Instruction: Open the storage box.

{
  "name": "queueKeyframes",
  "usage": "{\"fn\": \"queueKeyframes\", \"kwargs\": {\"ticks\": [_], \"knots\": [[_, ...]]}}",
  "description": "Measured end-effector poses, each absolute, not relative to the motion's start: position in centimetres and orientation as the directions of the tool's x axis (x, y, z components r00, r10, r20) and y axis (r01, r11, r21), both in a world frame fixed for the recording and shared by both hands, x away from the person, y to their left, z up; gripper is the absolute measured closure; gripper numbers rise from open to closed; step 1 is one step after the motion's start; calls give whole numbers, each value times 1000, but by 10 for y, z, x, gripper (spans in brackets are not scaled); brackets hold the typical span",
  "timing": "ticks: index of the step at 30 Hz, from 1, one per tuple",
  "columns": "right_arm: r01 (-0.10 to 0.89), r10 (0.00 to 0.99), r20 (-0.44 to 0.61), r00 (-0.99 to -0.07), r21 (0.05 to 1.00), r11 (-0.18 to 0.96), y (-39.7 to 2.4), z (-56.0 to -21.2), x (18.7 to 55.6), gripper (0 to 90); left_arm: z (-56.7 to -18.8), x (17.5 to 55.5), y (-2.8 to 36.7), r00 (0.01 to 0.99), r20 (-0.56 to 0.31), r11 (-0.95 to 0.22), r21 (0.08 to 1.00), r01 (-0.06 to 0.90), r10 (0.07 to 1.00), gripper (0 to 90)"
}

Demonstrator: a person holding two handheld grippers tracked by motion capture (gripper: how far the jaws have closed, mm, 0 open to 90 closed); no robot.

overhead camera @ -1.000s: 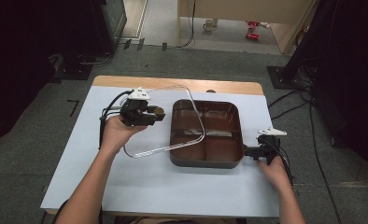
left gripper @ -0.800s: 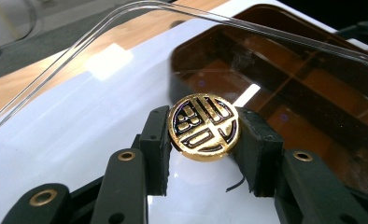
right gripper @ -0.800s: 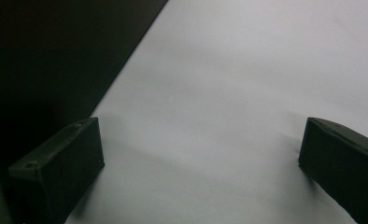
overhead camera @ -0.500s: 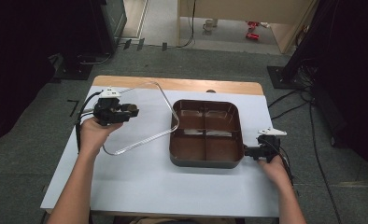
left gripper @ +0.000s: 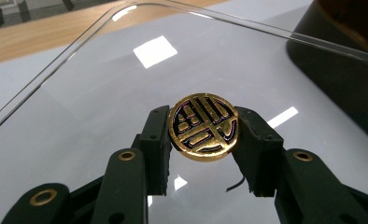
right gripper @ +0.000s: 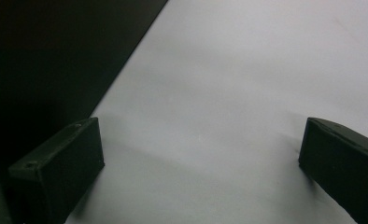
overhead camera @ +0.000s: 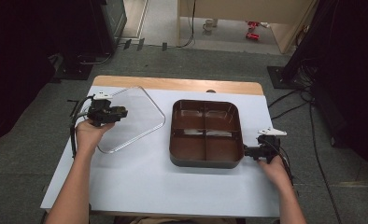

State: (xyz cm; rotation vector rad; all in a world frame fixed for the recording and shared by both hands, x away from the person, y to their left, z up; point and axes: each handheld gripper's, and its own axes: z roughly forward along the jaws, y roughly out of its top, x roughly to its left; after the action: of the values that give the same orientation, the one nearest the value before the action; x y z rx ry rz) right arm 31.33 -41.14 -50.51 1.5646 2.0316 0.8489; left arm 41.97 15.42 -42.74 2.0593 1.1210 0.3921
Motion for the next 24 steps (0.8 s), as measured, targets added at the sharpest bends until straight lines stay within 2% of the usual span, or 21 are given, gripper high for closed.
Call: {"fn": "queueKeyframes", "kwargs": {"ticks": [5,15,24], "knots": [[696,964,26,-265,697,173,-411,-505,313,0,-442,430,153,563,-55,-366,708,604,824,588],[696,964,26,-265,697,173,-411,-505,313,0,-463,442,162,516,-78,-334,677,656,853,588],[696,964,25,-265,697,173,-411,-505,313,0,-473,443,165,510,-59,-343,672,656,858,585]]}}
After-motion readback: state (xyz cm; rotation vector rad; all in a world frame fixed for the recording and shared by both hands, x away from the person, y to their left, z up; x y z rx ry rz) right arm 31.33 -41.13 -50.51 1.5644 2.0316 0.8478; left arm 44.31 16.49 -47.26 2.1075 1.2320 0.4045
